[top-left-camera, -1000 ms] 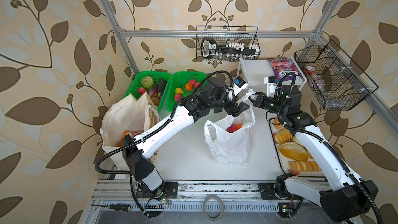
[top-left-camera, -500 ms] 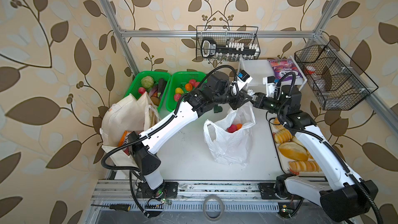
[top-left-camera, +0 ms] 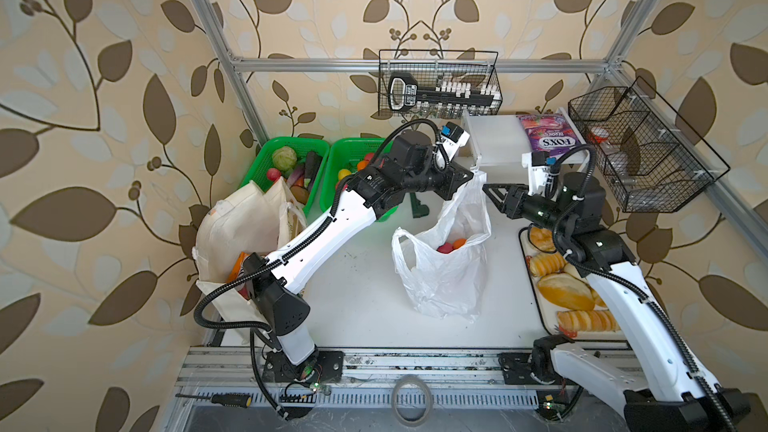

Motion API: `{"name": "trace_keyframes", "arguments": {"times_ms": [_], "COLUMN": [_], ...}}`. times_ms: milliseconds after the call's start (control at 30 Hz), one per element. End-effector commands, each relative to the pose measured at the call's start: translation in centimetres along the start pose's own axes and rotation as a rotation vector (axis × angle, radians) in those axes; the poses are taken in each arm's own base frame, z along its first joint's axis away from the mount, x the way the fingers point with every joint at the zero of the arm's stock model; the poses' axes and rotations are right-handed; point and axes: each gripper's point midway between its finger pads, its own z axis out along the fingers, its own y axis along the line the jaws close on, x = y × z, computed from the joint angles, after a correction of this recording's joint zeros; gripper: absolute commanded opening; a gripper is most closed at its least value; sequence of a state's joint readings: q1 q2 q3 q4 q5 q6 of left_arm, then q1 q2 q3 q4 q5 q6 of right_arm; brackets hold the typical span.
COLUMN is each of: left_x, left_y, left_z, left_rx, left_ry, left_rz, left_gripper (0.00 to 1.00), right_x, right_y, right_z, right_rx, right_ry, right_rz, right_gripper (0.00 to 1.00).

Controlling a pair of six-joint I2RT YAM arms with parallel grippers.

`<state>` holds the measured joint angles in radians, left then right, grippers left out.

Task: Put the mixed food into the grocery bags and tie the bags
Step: 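Hold the bag top with the left gripper while the right gripper moves to the handle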

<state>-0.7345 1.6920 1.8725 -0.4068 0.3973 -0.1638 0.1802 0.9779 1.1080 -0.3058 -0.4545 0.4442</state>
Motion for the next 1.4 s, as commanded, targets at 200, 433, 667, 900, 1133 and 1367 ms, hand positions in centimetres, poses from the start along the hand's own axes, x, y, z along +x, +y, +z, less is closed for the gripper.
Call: {"name": "trace_keyframes", "arguments": {"times_ms": [200, 433, 667, 900, 1133, 1367], "left_x": [-3.5, -3.4, -3.4, -3.3, -3.3, -4.3], "left_y": [-1.0, -0.9, -1.0, -0.9, -1.0, -0.9], "left_z": [-2.4, -2.6, -2.9, -3.1, -3.7, -6.6], "left_rx": [0.051, 0.052, 0.051, 0.044, 0.034, -0.035], "left_ry": [-0.098, -0.094, -0.097, -0.094, -0.101, -0.189], "left_rz": [-0.074, -0.082, -0.083, -0.085, -0.086, -0.083], "left_gripper": [0.00, 0.00, 0.00, 0.00, 0.00, 0.00], "right_x": [5.3, 10.4, 11.6, 12.7, 13.8, 10.8], "right_y": [8.0, 13.1, 14.9, 16.4, 16.3, 15.9], "right_z": [-2.5, 0.3, 2.9, 3.9, 5.2, 3.4], "right_rx": [-0.327, -0.423, -0.460, -0.518, -0.468, -0.396], "right_ry": [0.033, 0.148, 0.181, 0.210, 0.237, 0.114], "right_rz": [-0.308, -0.539, -0.606, -0.619, -0.622, -0.629], "right_gripper": [0.41, 0.51, 0.57, 0.60, 0.45, 0.00]}}
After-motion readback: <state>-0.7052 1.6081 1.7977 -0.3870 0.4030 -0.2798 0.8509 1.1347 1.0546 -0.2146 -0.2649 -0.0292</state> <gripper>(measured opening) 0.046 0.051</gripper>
